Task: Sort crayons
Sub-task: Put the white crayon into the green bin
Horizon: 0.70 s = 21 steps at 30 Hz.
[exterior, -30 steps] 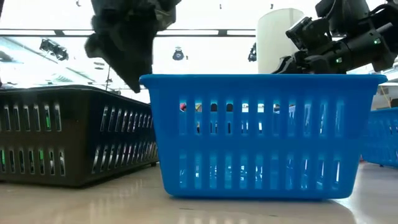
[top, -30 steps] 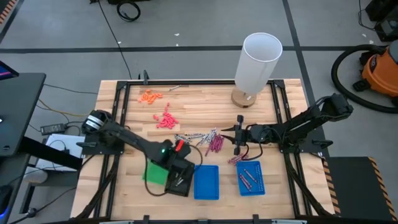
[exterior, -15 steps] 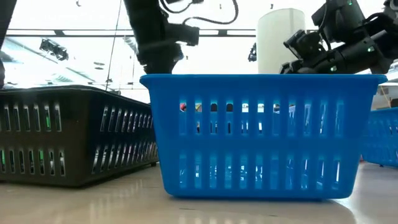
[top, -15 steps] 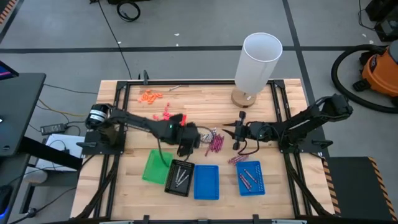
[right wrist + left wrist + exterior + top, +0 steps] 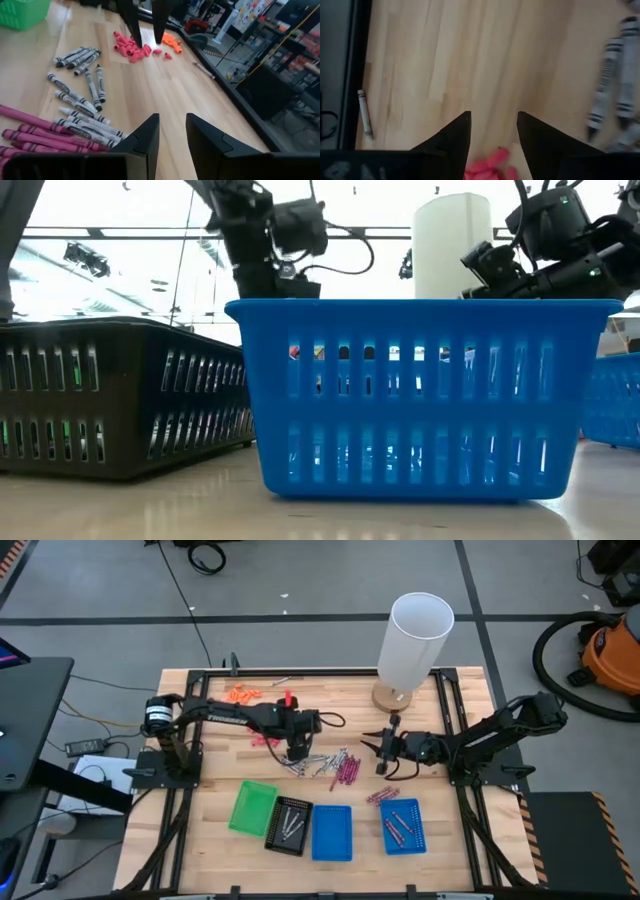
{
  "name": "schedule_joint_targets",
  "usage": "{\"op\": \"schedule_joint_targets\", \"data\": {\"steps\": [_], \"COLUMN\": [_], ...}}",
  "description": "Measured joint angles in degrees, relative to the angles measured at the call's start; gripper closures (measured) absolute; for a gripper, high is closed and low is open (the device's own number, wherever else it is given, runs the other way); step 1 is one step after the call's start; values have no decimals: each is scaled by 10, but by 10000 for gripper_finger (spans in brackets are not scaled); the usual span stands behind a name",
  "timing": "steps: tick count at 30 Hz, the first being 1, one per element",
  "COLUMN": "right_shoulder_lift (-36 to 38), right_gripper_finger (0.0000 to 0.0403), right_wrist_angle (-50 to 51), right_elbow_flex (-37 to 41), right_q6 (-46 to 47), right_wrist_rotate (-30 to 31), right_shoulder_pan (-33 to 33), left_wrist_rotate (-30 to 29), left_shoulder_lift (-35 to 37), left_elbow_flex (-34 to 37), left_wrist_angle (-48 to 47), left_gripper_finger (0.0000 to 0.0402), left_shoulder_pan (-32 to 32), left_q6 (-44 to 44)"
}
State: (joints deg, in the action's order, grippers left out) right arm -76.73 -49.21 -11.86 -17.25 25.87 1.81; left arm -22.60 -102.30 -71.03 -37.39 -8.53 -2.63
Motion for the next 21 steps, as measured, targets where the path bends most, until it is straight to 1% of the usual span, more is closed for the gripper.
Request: {"op": "schedule_joint_targets", "data": {"steps": [2, 4, 8, 13, 16, 21], "right_shoulder_lift": [0, 0, 0, 0, 0, 0], "right_gripper_finger": [298, 298, 298, 298, 298, 298], "right_wrist_angle": [-15, -29, -40, -5, 26, 34], "right_elbow_flex": [0, 0, -2, -28, -41, -49], "right_q6": [-17, -36, -51, -33, -26, -22], "right_wrist_rotate": [0, -13, -73, -117, -138, -144], "right_shoulder_pan": [-4, -11, -39, -79, -91, -94], "left_wrist_rotate": [4, 20, 57, 89, 107, 132], "left_shoulder_lift": [0, 0, 0, 0, 0, 0], "left_elbow_flex": [18, 27, 31, 31, 31, 31], "left_wrist_angle": [34, 48, 70, 108, 127, 161], "left_gripper_finger": [230, 230, 230, 230, 230, 230], "left_shoulder_pan": [-17, -36, -75, -116, -140, -183], "left_q6": [-17, -30, -51, -85, -100, -100]}}
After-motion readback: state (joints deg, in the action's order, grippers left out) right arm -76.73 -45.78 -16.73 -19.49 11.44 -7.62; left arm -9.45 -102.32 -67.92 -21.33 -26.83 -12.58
